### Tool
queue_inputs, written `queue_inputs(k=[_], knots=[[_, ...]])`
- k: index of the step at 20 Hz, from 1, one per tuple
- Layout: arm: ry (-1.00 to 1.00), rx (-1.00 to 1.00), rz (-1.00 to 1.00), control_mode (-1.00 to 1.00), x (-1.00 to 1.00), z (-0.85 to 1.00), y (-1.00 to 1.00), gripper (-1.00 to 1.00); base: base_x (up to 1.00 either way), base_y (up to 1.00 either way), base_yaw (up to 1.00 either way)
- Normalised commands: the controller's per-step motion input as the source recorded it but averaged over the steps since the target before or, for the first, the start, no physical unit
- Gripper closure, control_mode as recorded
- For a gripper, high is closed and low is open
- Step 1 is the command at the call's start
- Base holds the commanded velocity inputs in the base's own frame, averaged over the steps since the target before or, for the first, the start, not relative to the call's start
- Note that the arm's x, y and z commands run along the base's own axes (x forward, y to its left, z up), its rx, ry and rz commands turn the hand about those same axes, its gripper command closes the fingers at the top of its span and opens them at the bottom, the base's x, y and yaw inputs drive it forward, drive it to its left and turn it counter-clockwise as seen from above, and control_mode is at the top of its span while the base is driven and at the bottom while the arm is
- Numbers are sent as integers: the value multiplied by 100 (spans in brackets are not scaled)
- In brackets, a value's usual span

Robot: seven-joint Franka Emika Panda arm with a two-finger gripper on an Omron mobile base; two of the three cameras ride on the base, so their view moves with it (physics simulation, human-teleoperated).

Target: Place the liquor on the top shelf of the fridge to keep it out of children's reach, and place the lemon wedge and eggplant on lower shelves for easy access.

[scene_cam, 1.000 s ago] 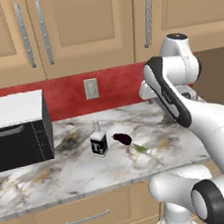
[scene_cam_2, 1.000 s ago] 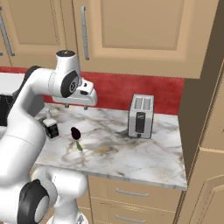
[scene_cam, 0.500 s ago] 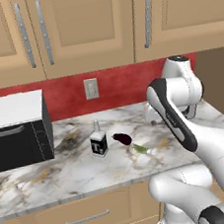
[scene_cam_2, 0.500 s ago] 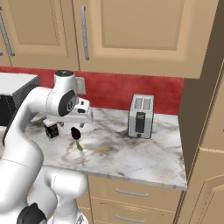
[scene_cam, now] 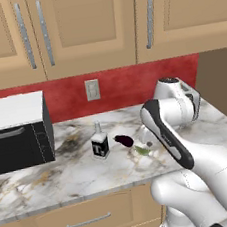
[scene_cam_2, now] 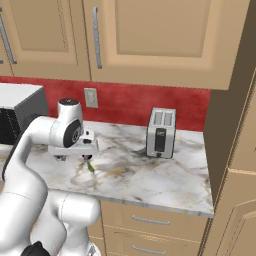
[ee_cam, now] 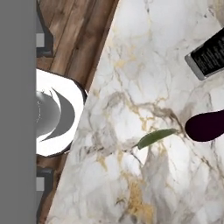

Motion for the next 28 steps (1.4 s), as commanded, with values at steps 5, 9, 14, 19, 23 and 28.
queue_inputs(k=[5,9,14,19,23,28], knots=[[7,0,14,-100,7,-41,1,-100,0,0,0],[2,0,10,-100,25,-26,0,-100,0,0,0],[2,0,6,-100,42,-20,0,-100,0,0,0],[1,0,5,-100,42,-22,0,-100,0,0,0],[1,0,5,-100,37,-29,-5,-100,0,0,0],[2,0,4,-100,33,-35,-5,-100,0,0,0]])
